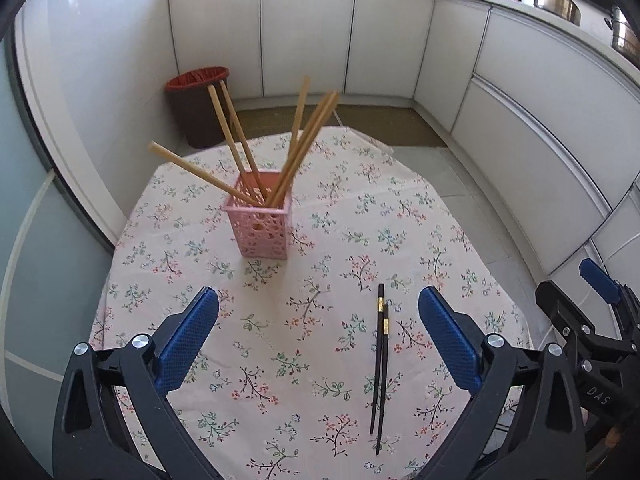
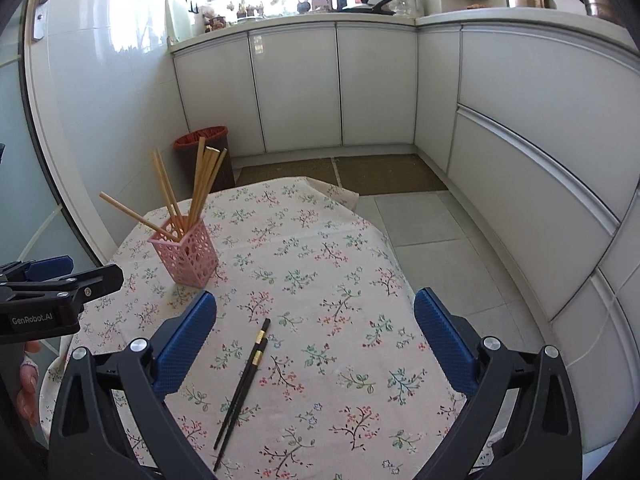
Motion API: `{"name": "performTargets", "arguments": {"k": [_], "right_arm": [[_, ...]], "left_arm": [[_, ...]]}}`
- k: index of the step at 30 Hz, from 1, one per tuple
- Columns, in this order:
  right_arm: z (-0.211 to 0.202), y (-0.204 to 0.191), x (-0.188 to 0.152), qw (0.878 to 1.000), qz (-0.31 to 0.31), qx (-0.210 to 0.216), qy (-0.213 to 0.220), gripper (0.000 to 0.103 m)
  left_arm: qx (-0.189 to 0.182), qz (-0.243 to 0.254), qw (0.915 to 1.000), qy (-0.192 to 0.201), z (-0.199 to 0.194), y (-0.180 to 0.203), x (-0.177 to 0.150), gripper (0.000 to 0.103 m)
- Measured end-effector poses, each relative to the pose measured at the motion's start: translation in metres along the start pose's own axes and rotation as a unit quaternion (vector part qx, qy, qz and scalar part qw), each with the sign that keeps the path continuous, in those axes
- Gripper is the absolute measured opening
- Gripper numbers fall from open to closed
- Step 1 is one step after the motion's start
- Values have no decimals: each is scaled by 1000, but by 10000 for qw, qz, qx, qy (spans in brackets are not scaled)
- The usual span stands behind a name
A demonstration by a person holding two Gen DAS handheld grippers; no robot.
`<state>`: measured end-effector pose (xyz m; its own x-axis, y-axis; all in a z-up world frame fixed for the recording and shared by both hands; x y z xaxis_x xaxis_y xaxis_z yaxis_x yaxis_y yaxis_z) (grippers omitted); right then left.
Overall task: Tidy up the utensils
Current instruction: 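Grasp a black chopstick with the left tool while the right tool grasps the other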
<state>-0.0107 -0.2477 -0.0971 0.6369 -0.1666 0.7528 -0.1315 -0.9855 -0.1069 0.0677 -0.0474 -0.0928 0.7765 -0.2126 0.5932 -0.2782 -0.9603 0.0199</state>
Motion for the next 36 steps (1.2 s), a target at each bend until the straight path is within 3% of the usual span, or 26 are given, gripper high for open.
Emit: {"name": "performTargets", "arguments": {"k": [6,13,18,22,29,36], "right_arm": [[26,32,-25,9963,490,-27,-710,96],[48,57,-46,9868,936,53,-1324,96],[52,59,-48,9860,860,40,-1426,96],[57,58,-48,9857,786,57,-1493,96],[66,55,-46,9836,808,82,-1608,96],[86,32,-47,9810,630,127,-1829,96]], "left_arm": [[-345,312,9916,-1204,67,26,-16,96],[-395,30,9824,-1823,131,36,-13,85],[-484,-218,9728,-2253,179,46,-12,52],[-468,-99,9705,-2362,196,57,-18,37],[-249,311,9758,-2150,199,62,-17,7],[-354,98,9776,-2073,184,34,-21,6]]}}
Point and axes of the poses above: each gripper's, at about its wrist camera, not at the fingertips, and z roughly the way its jaws point, y to its right, x to its top, the point moved 3 cm from there along z, roughly the way its jaws point, and after that the axes turned 2 degrees about x, right-handed, at the moved point
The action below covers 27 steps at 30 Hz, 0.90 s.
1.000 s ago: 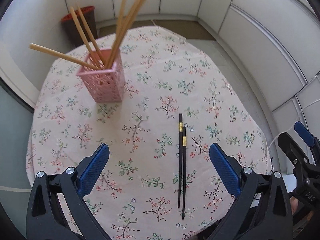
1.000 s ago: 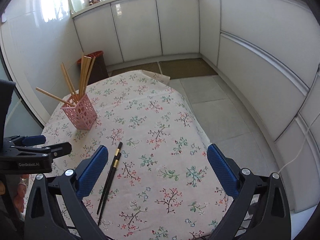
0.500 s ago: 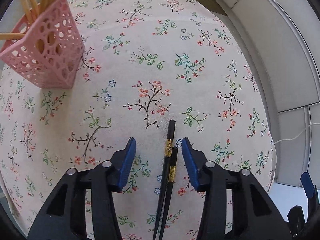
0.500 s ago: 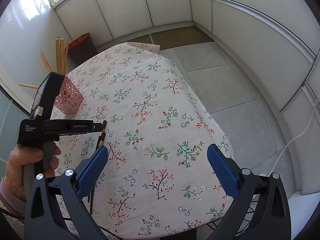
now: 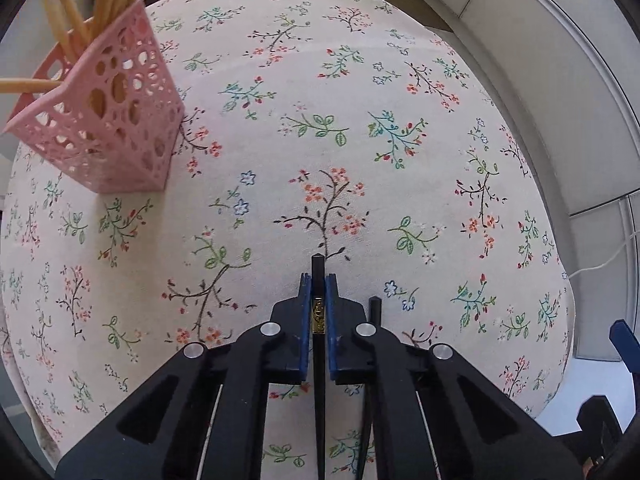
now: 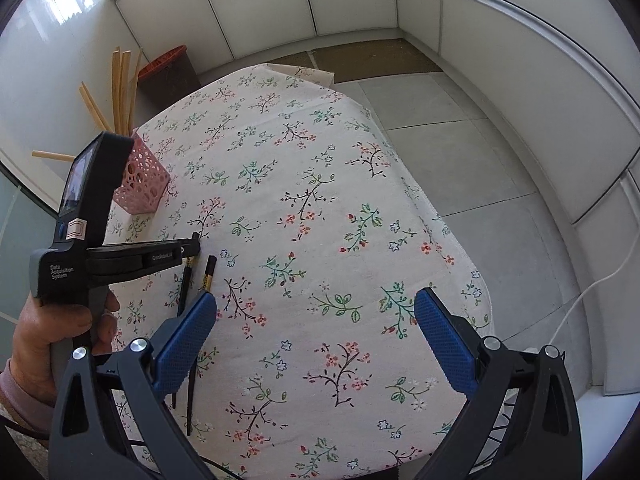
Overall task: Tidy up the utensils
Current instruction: 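Grasp a black chopstick with the left tool while the right tool grasps the other, then lower both black chopsticks into the pink holder and open both tools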
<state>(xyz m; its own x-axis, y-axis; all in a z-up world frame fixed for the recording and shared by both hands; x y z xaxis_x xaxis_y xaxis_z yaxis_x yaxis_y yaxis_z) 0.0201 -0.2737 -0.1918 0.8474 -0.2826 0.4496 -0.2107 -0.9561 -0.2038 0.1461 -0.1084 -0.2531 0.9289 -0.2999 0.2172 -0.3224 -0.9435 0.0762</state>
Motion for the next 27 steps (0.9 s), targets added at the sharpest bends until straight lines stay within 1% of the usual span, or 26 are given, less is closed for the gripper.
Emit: {"name": "performTargets", "arguments": {"k": [3,7,10,12,13,14,15,16,17,19,20,22,24,27], "right_arm": [[17,-14,4,9997,-5,13,-223,96],[46,-37,13,9976,83,76,-682,95],[71,-61,18,9944,74,127,-1048,93],[87,-74,17,9919,18,25,-1270,90],[96,-79,16,9902,-9,-17,-1393,84],[104,-84,14,9883,-30,-62,-1524,75],[113,-88,11,9858,-30,-94,-1677,70],[120,-91,8,9834,-17,-114,-1812,55],[118,-95,8,9859,-83,-262,-1651,50],[119,-103,7,9863,-271,-441,-1566,31],[118,-106,6,9871,-303,-387,-1525,9],[116,-108,4,9883,-314,-368,-1446,7],[108,-109,4,9912,-292,-197,-1274,7],[78,-112,6,9970,-359,82,-685,7]], "left_arm": [[2,-18,9999,111,-19,-17,-14,6],[-32,-129,9991,391,-56,-38,-27,6],[-57,-267,9976,638,-82,-49,-28,6],[-54,-357,9960,823,-99,-58,-29,6],[-41,-378,9953,893,-105,-60,-31,6],[-29,-406,9944,976,-112,-63,-31,6],[-16,-427,9935,1051,-120,-68,-32,6],[6,-440,9928,1114,-125,-70,-33,6],[42,-457,9917,1197,-131,-75,-35,6],[88,-508,9898,1328,-142,-81,-37,6],[72,-537,9891,1369,-146,-84,-38,6],[58,-592,9875,1459,-154,-90,-40,6],[29,-614,9859,1555,-163,-93,-41,6],[-23,-641,9832,1706,-176,-95,-44,6]]}}
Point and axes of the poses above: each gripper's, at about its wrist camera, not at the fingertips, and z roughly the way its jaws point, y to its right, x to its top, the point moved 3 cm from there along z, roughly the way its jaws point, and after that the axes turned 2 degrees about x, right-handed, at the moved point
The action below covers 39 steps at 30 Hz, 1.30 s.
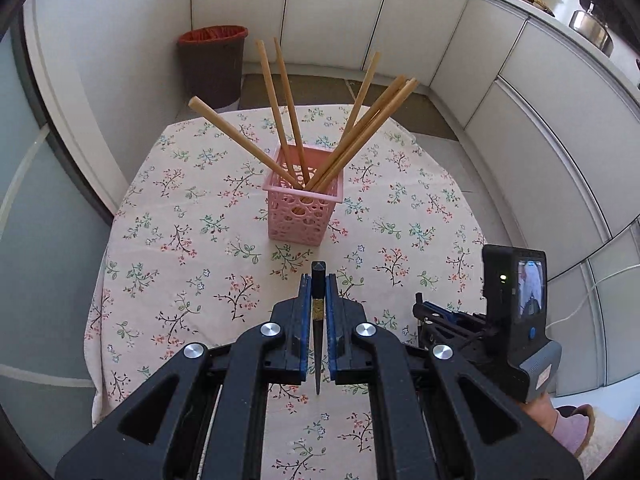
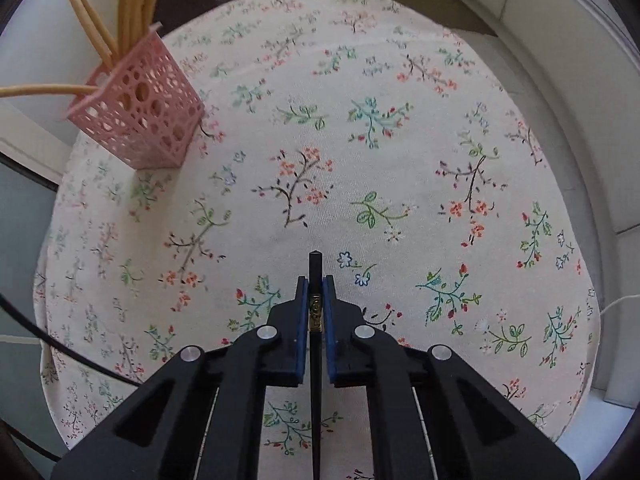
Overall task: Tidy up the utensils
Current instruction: 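Lower both black chopsticks into the pink holder and open both tools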
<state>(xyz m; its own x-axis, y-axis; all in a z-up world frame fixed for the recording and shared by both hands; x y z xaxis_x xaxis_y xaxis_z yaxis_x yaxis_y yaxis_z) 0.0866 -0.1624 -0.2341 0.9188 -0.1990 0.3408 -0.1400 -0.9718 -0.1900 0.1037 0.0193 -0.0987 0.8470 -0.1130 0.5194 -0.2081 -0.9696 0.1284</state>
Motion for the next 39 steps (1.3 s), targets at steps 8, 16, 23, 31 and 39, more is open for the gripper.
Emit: {"name": "performTargets", "arguments": {"k": [8,16,23,31,39], "right_arm": [[-128,-10,8,9743,-778,170,2109,7],[-232,-13,43,9396,-874,587,3258,7],[-286,-37,78,9148,-1015,947,3794,7],[-298,-72,93,8998,-1230,1209,4008,7],[-272,-87,106,9018,-1297,1308,3909,7]], "left_arm": [[-116,-189,9979,611,-40,-6,-3,6],[-117,-35,9938,1104,-79,3,17,6],[-13,116,9872,1588,-113,7,51,6],[82,93,9794,2016,-124,12,96,6],[197,-36,9826,1849,-80,4,122,6]]}}
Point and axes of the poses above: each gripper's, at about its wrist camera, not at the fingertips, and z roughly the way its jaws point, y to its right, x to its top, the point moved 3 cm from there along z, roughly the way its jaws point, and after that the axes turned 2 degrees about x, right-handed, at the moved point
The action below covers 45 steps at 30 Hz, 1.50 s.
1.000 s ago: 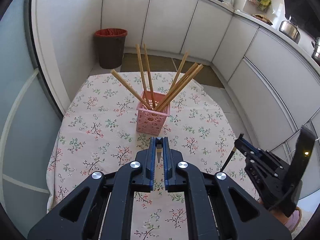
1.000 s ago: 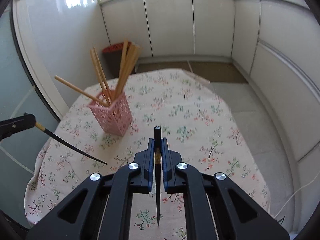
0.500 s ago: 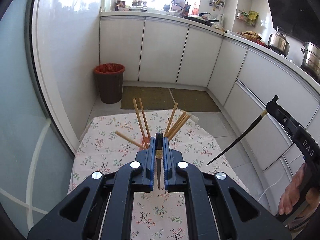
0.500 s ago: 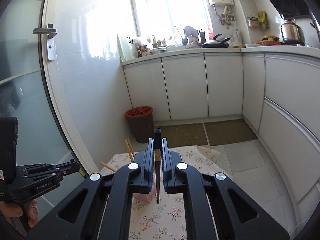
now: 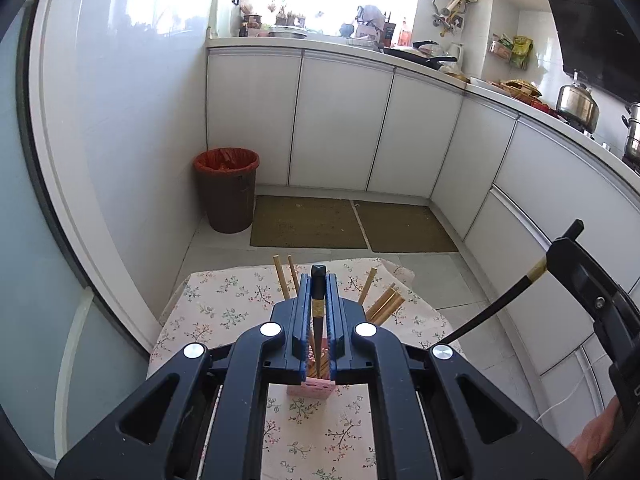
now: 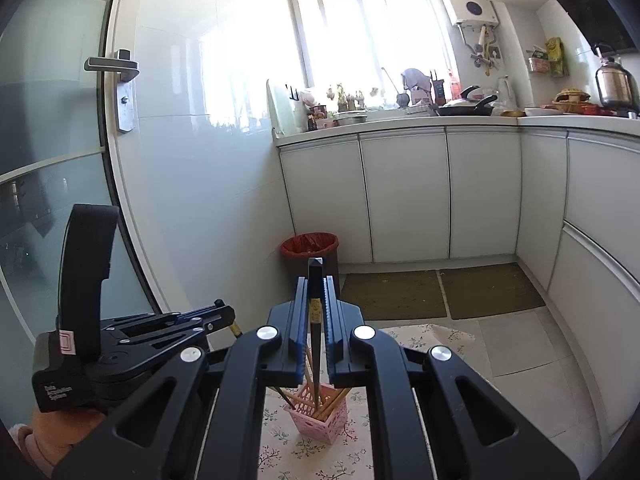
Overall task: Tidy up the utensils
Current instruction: 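Lower both black chopsticks into the pink holder and open both tools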
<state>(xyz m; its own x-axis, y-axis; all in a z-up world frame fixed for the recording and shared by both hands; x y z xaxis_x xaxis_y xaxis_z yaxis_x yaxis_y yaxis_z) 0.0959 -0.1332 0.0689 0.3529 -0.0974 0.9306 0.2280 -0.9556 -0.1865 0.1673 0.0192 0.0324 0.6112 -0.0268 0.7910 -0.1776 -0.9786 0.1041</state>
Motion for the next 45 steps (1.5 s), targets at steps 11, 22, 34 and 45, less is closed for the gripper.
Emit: {"name": "performTargets", "arguments": {"k": [11,22,34,45], "right_arm": [[42,11,-22,9995,217,-9,-251,7],[79,5,-37,9989,255,29,-402,7],[107,2,-57,9973,213,-50,-703,11],[63,8,-58,9950,-272,-636,-727,28]], "left_arm": [[-301,-584,9970,-414,54,-29,-22,17],[-170,-1128,9932,-221,35,-65,-24,23],[35,-1011,9941,-388,41,-71,-36,23],[230,-514,9983,-161,17,-38,-40,35]]}}
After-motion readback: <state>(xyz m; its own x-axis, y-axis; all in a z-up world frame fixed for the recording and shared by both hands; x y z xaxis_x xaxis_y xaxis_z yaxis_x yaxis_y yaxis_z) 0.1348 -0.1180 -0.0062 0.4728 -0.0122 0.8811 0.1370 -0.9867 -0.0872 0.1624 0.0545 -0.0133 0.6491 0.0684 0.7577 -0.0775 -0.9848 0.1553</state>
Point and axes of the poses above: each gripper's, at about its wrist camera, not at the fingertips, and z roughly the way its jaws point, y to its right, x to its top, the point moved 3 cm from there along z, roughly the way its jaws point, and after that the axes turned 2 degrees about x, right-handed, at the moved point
